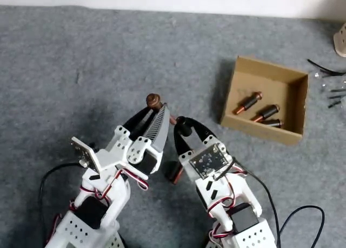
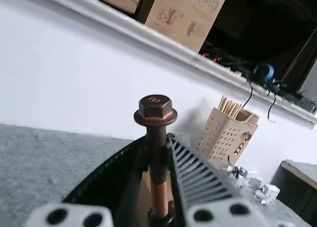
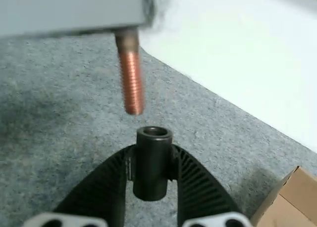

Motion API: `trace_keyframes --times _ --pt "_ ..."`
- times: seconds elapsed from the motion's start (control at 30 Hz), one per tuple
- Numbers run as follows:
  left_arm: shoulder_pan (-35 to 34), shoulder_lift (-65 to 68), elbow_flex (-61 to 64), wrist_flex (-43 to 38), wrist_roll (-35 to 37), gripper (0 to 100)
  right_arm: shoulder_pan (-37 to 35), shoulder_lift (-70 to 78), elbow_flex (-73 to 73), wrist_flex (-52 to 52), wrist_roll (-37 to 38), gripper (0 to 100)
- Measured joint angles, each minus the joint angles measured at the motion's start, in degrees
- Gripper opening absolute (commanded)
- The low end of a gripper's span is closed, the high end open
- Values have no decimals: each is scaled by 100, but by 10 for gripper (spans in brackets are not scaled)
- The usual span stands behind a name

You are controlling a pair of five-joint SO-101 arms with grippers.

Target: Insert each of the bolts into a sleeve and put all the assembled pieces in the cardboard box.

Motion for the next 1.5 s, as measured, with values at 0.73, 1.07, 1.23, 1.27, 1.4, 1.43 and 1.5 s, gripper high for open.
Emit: trace_keyframes --times 0.73,1.07,1.23,1.27,1.4,1.43,1.5 --pt "123 3833 -97 -2919 9 6 149 -18 0 -9 0 5" --pt "141 3121 -132 -2690 0 6 202 -35 0 -9 -18 5" --pt "185 2602 -202 -1908 0 6 202 -35 0 -9 0 5" --pt "202 2567 -220 -1855 0 6 202 -35 0 -9 35 5" --pt "237 2567 -229 -1846 0 6 202 -35 0 -9 97 5" --pt "237 2576 -229 -1846 0 6 202 -35 0 -9 105 5" --pt "237 2655 -369 -1846 0 6 202 -35 0 -9 105 5"
